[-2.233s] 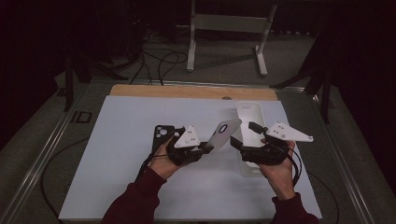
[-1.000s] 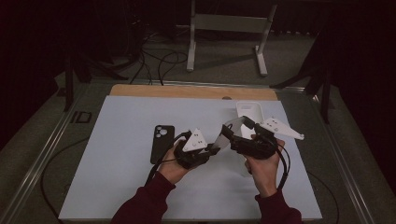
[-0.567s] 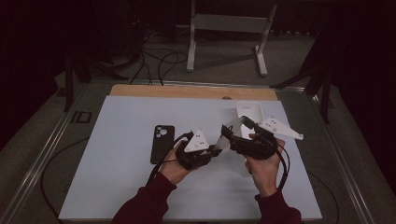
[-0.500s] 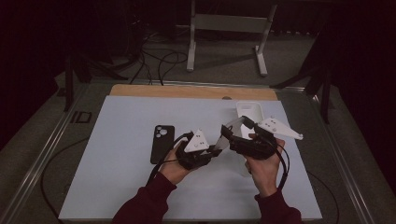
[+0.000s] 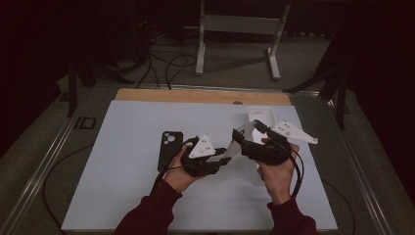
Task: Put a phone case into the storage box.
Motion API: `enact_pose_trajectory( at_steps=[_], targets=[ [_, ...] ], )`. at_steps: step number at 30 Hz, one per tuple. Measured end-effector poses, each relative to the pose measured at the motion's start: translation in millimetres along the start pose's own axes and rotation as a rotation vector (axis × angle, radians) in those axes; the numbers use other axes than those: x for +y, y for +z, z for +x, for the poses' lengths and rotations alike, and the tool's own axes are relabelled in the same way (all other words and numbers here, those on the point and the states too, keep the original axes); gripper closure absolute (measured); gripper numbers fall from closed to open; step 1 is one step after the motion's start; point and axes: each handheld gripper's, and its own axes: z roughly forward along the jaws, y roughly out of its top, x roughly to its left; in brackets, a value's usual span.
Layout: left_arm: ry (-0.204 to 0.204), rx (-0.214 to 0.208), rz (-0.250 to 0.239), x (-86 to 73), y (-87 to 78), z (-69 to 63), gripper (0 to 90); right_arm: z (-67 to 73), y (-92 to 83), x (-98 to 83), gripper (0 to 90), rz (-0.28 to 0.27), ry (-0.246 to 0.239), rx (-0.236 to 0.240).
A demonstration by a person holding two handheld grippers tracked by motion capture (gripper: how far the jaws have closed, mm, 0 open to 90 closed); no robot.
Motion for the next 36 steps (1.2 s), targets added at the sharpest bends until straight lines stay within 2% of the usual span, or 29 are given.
enact_pose_trajectory(
  at_steps=[6, 14, 18, 20, 22, 28, 30, 31, 32, 36],
  targets=[
    [-0.005, 0.03, 0.001, -0.3, -6.7, 3.8, 51.7, -1.5, -0.2, 4.1, 17.0, -0.007, -0.005, -0.01],
    [-0.024, 0.132, -0.01, -1.2, -20.3, 11.5, 32.2, -5.8, 2.1, 9.3, 16.9, -0.005, -0.012, -0.02],
    [-0.044, 0.194, 0.004, -2.7, -25.2, 16.8, 18.6, -7.3, 3.9, 12.6, 16.9, -0.005, -0.014, -0.026],
    [-0.05, 0.225, 0.007, -4.0, -28.1, 19.0, 14.6, -7.8, 4.9, 14.5, 16.9, -0.006, -0.019, -0.031],
    [-0.057, 0.237, 0.012, -4.9, -30.7, 21.1, 9.5, -8.0, 5.3, 15.1, 16.9, -0.008, -0.015, -0.032],
    [-0.092, 0.288, 0.013, -12.1, -44.3, 32.9, 0.8, -12.5, 9.1, 19.8, 16.9, -0.002, -0.025, -0.043],
    [-0.092, 0.288, 0.013, -12.1, -44.3, 32.9, 0.2, -12.9, 9.4, 20.4, 16.9, -0.002, -0.021, -0.047],
    [-0.104, 0.327, 0.004, -16.9, -53.7, 37.7, 0.2, -12.9, 9.4, 20.4, 16.9, -0.002, -0.021, -0.047],
    [-0.108, 0.336, 0.0, -18.4, -56.3, 38.7, 0.0, -15.8, 11.2, 21.5, 16.9, -0.003, -0.035, -0.055],
    [-0.113, 0.387, -0.003, -25.5, -68.3, 43.4, 0.0, -20.4, 12.9, 23.6, 16.9, -0.015, -0.03, -0.065]
  ],
)
